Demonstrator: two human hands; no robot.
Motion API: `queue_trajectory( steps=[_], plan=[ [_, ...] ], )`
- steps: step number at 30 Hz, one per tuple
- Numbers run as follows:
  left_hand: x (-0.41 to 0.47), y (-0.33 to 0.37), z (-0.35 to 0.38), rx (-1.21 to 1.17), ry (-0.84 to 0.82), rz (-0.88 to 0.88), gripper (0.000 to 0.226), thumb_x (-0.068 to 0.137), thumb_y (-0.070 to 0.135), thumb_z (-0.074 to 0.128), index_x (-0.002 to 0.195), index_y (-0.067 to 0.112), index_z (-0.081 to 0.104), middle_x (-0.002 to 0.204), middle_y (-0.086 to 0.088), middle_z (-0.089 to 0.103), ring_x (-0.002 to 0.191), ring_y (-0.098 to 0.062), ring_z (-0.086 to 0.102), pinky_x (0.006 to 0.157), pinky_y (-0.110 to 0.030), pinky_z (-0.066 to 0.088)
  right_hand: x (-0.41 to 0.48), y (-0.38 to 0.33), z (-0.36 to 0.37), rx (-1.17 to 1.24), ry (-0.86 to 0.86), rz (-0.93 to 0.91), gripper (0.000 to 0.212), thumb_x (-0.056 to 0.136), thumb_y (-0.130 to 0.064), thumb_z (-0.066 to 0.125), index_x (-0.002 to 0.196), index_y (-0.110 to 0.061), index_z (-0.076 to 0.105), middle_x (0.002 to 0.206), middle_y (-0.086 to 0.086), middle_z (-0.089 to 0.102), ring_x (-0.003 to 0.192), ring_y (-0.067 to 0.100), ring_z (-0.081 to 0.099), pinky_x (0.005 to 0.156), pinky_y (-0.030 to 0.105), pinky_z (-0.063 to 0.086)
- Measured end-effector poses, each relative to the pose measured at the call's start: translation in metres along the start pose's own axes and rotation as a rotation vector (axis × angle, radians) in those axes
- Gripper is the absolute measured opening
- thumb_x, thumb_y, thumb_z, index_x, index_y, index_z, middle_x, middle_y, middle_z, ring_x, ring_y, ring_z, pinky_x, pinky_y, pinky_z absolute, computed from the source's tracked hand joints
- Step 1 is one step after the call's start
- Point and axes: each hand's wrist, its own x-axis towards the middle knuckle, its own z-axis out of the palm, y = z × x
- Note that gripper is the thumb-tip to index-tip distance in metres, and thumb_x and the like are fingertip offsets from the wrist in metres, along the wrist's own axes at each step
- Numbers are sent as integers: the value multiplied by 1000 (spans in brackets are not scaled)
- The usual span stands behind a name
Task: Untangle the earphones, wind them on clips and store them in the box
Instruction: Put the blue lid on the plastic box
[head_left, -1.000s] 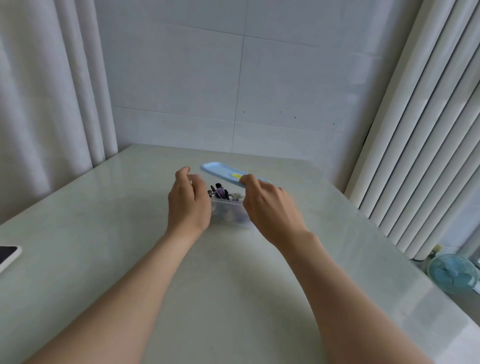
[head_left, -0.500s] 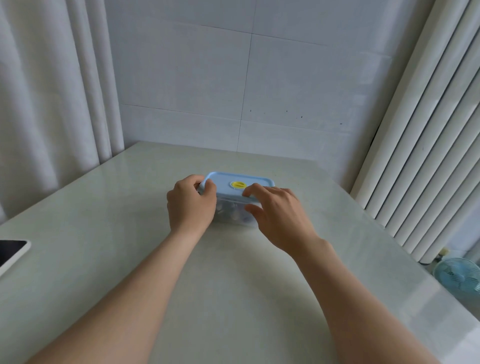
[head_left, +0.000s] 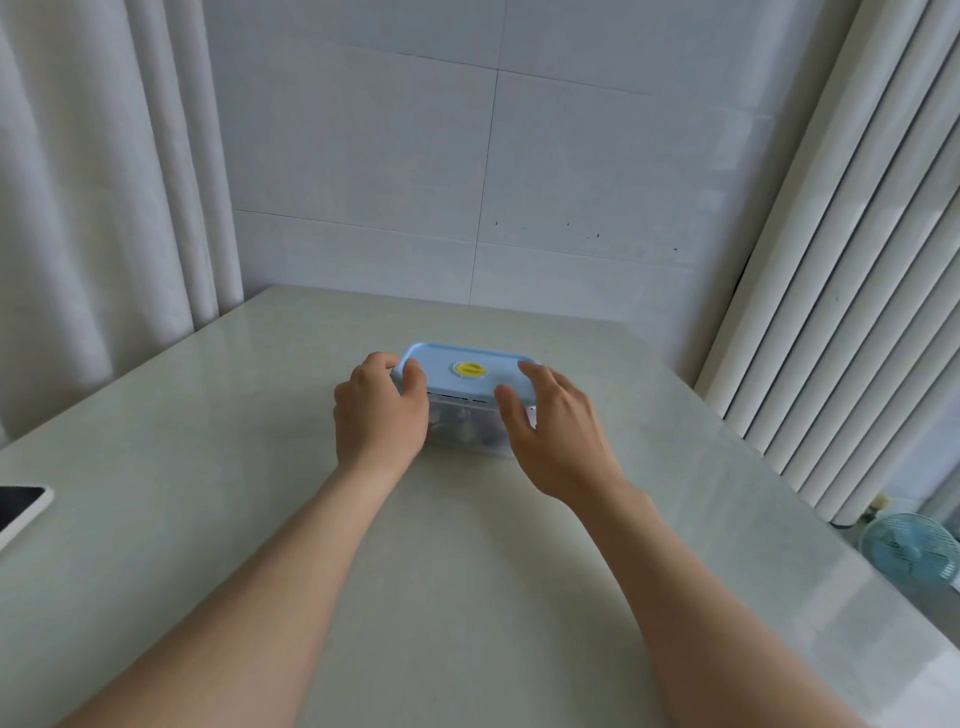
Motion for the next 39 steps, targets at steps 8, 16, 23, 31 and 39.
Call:
queue_trajectory(
  steps=[8,16,23,31,39],
  plan=[
    [2,2,0,50,-19,22,29,108,25,42,92,11,62,74,-4,52,79,-37,47,68,-37,31,1,-2,1,54,99,-38,44,104,-49,53,138,-23,64,139,2,59,111,27,59,106,47,46],
    [-3,5,-4,70,-14,19,25,98,33,54,92,12,66,79,-3,64,82,-33,54,67,-34,35,-3,4,-7,-93,4,-45,51,102,-59,53,136,-22,66,131,2,67,111,30,65,89,43,55],
    [-7,9,-7,52,-42,-22,25,95,34,60,106,13,65,94,1,68,94,-30,56,75,-34,39,-2,3,-18,-249,-108,-91,45,101,-50,61,132,-18,68,130,9,63,111,36,62,87,45,54],
    [-10,6,-7,120,-88,38,45,101,52,55,121,12,61,102,-9,71,99,-37,62,74,-35,40,-7,-5,12,-455,-107,-222,60,108,-38,27,165,-20,19,151,25,41,150,45,28,120,47,33],
    [-14,8,-2,117,-139,42,52,92,55,63,118,10,56,104,-11,71,100,-36,65,82,-42,56,-2,-7,29,-513,-35,-209,59,101,-44,57,153,-22,40,131,20,55,133,46,45,113,49,41]
  ],
)
